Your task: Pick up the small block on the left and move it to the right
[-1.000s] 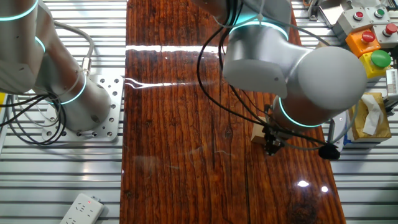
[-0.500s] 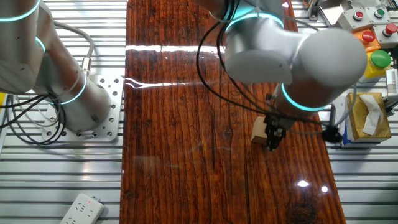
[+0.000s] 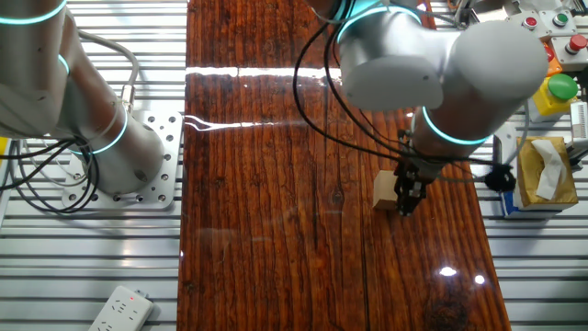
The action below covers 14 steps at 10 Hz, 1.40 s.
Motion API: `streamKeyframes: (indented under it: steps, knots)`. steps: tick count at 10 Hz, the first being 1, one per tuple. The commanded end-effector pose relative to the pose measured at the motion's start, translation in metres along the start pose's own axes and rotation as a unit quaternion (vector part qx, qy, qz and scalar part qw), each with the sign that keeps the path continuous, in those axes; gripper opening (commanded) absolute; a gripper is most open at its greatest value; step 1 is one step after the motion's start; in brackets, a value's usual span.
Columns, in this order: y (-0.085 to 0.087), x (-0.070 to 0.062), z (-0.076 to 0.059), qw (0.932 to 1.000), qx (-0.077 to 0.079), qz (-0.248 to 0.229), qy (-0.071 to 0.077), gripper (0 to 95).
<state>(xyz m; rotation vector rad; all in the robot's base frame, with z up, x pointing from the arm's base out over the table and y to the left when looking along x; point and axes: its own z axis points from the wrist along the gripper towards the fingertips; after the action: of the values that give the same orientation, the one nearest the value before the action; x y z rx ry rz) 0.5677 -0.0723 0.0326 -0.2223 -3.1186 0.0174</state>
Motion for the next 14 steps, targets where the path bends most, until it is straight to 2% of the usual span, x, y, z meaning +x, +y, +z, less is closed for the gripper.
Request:
streamKeyframes:
  steps: [1,2,3,7,8,9,10,14]
  knots:
    - [-0.0005,-0.0002,0.0011,0.9993,0.026,-0.028,0.003,76.0]
    - [-0.0005,-0.0002,0.0011,0.999,0.032,-0.03,0.003,76.0]
    - [-0.0005,-0.0002,0.0011,0.999,0.033,-0.031,0.002,57.0]
    - [-0.0005,-0.0002,0.0011,0.9988,0.036,-0.033,-0.001,57.0]
    - [-0.0005,-0.0002,0.0011,0.9989,0.035,-0.032,-0.002,38.0]
    - [-0.0005,-0.0002,0.0011,0.9989,0.035,-0.029,-0.002,38.0]
    - [-0.0005,-0.0002,0.0011,0.9991,0.035,-0.025,-0.002,0.0]
    - [0.0,0.0001,0.0003,0.9992,0.034,-0.022,-0.006,0.0]
